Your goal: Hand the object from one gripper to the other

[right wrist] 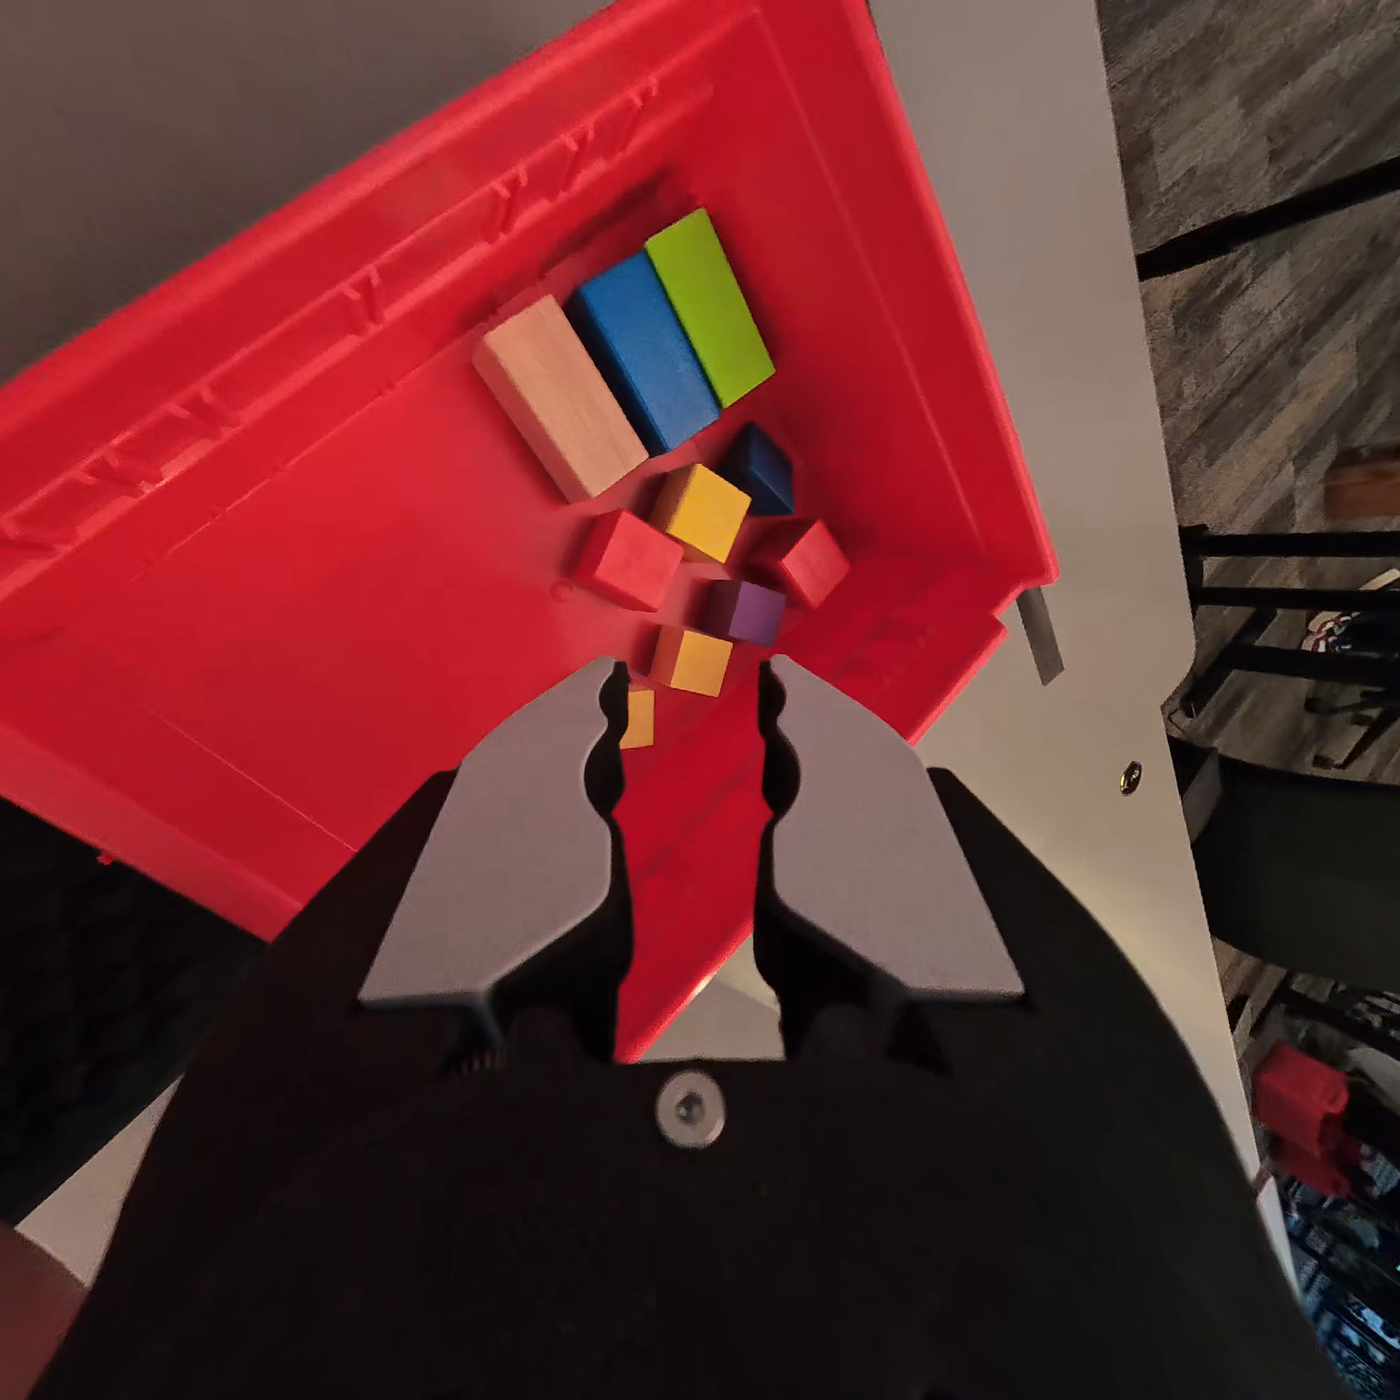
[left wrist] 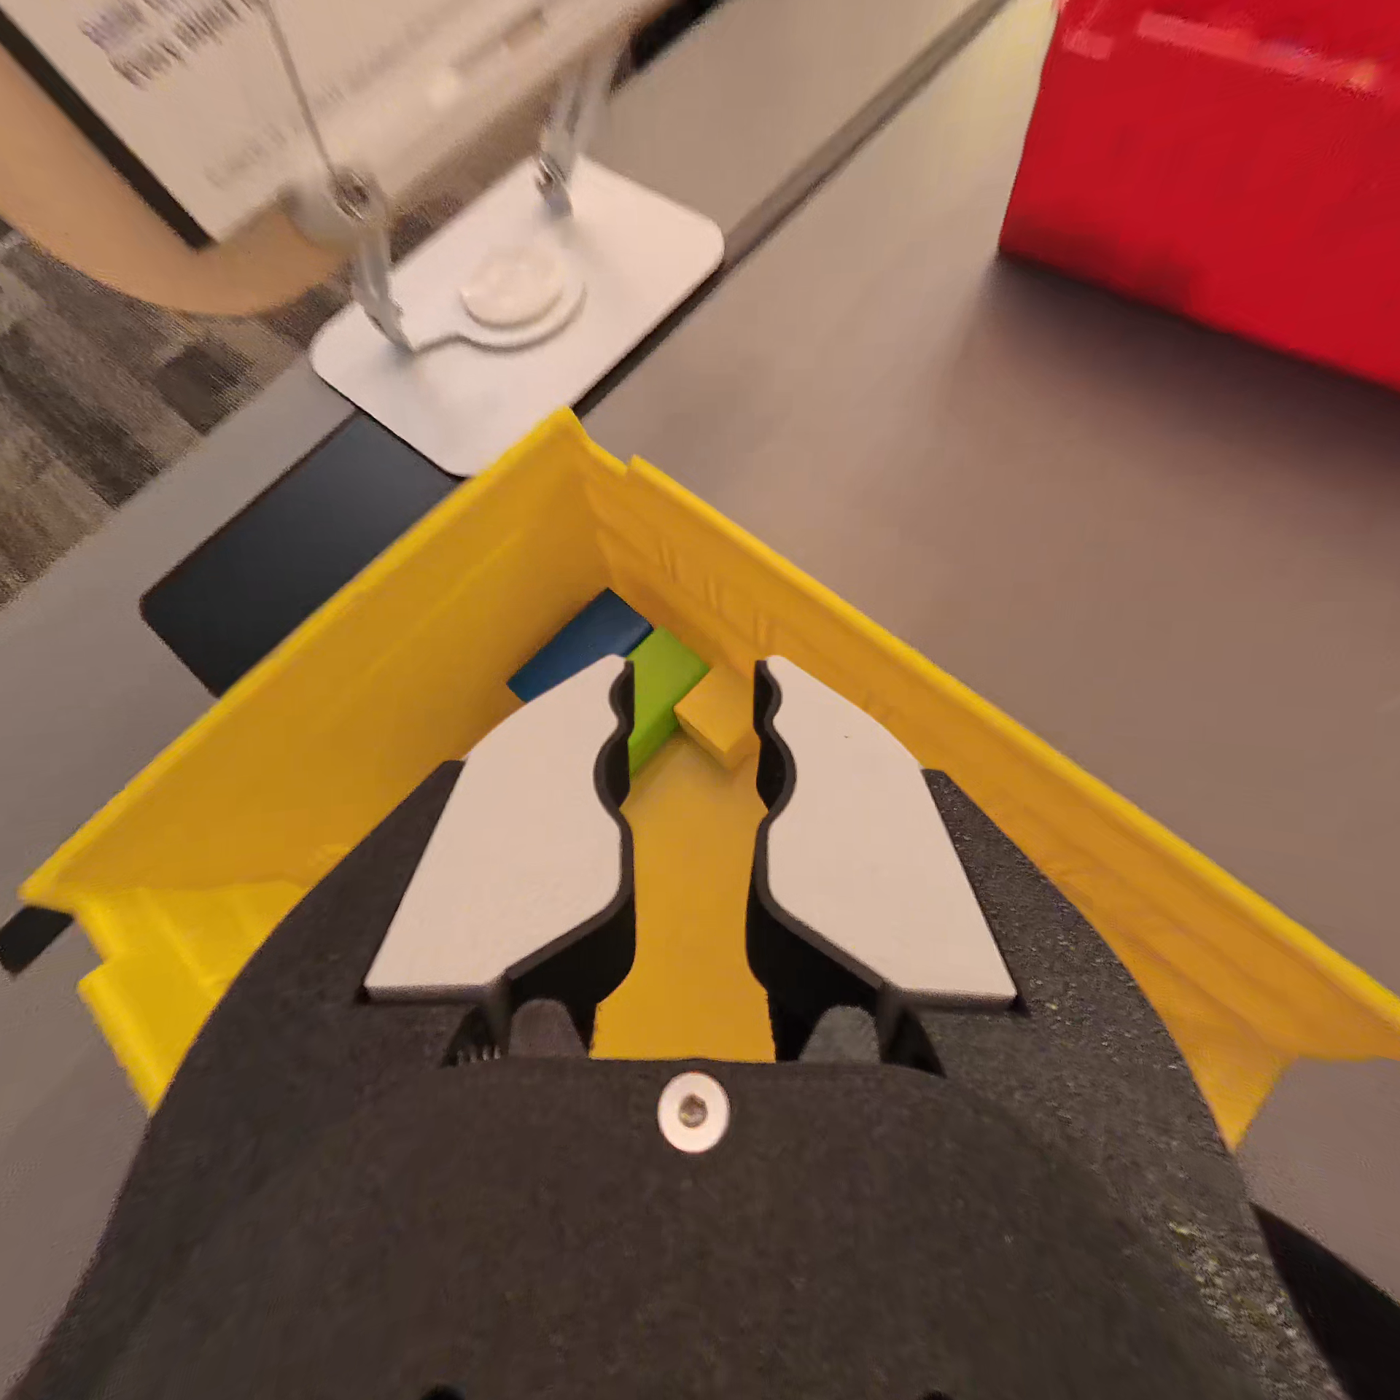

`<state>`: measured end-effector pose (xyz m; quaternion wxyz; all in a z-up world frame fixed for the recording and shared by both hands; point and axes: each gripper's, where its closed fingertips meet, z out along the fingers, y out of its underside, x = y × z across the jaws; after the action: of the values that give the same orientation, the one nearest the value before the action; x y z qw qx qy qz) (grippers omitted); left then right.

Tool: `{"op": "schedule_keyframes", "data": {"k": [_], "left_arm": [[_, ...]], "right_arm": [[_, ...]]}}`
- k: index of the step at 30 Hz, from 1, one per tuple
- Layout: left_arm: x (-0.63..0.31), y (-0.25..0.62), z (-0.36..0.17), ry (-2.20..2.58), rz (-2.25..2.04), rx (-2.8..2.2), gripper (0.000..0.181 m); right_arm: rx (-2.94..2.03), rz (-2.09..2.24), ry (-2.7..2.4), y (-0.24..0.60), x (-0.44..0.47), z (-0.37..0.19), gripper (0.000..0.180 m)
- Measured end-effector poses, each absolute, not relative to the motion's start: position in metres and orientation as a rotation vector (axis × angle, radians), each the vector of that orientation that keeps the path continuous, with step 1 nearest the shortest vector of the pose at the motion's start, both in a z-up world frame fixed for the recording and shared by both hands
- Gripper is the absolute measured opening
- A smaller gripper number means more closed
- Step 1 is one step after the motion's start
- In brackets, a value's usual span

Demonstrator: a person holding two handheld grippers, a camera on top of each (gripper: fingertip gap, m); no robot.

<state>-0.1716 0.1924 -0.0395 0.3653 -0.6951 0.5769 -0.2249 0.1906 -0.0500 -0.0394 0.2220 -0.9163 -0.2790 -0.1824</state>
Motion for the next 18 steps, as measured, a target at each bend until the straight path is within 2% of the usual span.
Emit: {"op": "schedule_keyframes", "data": {"k": [5, 11, 13, 18], "left_arm": [[-0.162, 0.183, -0.081, 1.723, -0.498, -1.690, 0.042], [-0.163, 0.185, -0.114, 1.853, -0.374, -1.625, 0.040], [-0.164, 0.187, -0.122, 1.889, -0.299, -1.602, 0.032], [-0.156, 0.190, -0.129, 1.906, -0.234, -1.563, 0.037]], "right_arm": [[-2.563, -0.474, -0.802, -0.053, 0.191, -0.049, 0.034], [-2.590, -0.415, -0.820, -0.055, 0.188, -0.058, 0.033], [-2.596, -0.405, -0.831, -0.055, 0.186, -0.061, 0.033], [-2.633, -0.376, -0.883, -0.058, 0.181, -0.070, 0.027]]}}
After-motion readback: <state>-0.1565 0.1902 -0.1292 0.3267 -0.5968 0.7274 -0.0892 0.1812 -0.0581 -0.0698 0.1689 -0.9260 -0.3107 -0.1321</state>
